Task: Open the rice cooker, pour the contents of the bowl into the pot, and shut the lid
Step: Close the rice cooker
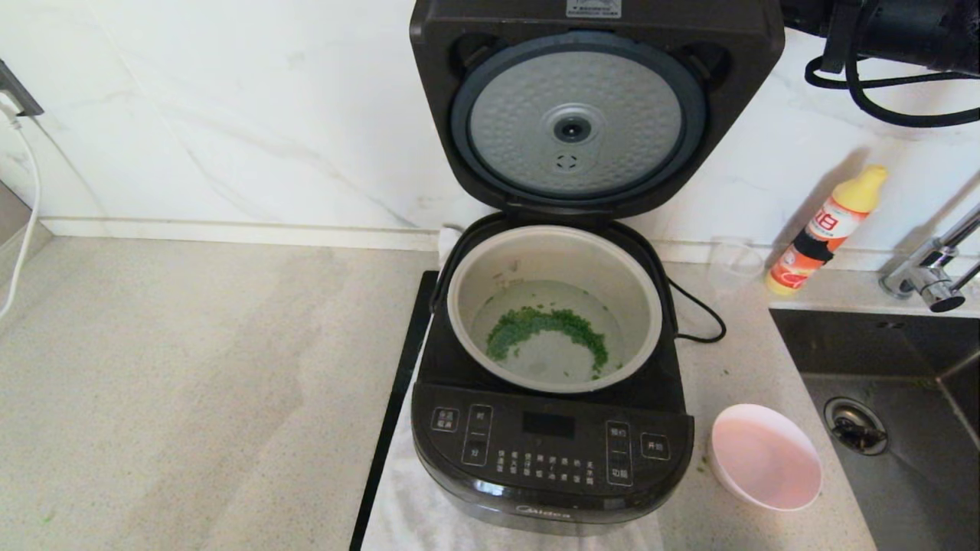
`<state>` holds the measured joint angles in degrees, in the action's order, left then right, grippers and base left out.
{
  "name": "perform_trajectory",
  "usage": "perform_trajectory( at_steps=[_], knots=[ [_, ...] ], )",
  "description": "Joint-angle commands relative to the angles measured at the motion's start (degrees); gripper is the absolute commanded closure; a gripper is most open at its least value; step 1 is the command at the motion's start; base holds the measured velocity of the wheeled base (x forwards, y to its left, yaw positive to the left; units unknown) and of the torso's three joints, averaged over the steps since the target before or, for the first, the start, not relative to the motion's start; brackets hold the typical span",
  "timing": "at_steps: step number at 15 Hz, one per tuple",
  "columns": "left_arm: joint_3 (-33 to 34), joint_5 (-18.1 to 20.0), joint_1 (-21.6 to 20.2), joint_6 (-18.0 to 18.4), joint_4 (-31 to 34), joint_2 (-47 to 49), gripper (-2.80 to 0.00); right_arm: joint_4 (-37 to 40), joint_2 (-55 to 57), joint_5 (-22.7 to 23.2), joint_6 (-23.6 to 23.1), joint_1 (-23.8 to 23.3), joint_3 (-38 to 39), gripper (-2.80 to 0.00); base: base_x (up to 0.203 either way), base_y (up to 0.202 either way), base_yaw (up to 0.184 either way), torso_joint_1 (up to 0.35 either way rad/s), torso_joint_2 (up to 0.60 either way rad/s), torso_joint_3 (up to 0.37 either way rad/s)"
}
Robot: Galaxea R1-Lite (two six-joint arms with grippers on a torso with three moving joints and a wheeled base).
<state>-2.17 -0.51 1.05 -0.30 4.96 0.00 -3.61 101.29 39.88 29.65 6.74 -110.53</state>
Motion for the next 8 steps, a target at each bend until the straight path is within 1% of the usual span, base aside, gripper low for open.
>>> perform_trajectory(
  at_steps=[1, 2, 3, 5, 8],
  knots=[
    [0.0, -0.1, 0.0, 0.0, 0.0, -0.2, 0.0, 1.0, -1.1, 0.2, 1.8, 2.2, 0.1, 0.0, 0.0, 0.0, 0.0, 0.0, 0.0, 0.0],
    [0.0, 0.0, 0.0, 0.0, 0.0, -0.1, 0.0, 1.6, -1.8, 0.3, 3.7, 3.0, 0.1, 0.0, 0.0, 0.0, 0.0, 0.0, 0.0, 0.0],
    [0.0, 0.0, 0.0, 0.0, 0.0, -0.2, 0.0, 2.5, -2.4, 0.3, 4.7, 3.8, 0.1, 0.0, 0.0, 0.0, 0.0, 0.0, 0.0, 0.0],
    [0.0, -0.1, 0.0, 0.0, 0.0, -0.2, 0.0, 6.5, -3.3, 0.3, 4.9, 5.2, 0.1, 0.0, 0.0, 0.0, 0.0, 0.0, 0.0, 0.0],
    [0.0, 0.0, 0.0, 0.0, 0.0, -0.2, 0.0, 12.3, -4.0, 0.5, 4.9, 5.4, 0.8, 0.0, 0.0, 0.0, 0.0, 0.0, 0.0, 0.0]
  ],
)
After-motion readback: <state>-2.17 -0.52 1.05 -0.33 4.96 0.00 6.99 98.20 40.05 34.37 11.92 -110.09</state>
